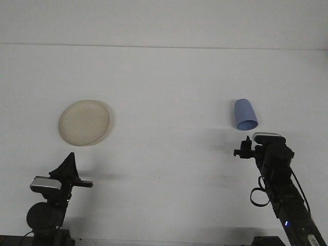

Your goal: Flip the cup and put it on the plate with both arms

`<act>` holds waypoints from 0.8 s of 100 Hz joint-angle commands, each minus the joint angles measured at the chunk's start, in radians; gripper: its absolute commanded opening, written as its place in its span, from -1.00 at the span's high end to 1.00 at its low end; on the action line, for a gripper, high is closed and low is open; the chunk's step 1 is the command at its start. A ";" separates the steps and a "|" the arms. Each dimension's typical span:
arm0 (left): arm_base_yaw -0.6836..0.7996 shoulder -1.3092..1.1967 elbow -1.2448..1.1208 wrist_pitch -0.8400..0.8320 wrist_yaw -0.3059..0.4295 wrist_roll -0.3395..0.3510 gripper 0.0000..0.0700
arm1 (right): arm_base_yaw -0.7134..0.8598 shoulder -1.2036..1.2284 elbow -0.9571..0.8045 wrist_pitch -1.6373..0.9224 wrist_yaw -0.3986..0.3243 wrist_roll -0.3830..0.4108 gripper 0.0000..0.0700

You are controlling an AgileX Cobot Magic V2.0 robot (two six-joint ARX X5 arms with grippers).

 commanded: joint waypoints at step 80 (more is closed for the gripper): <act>-0.002 -0.002 -0.019 0.015 0.000 -0.005 0.97 | -0.228 0.571 0.057 0.612 -0.293 -0.050 -0.21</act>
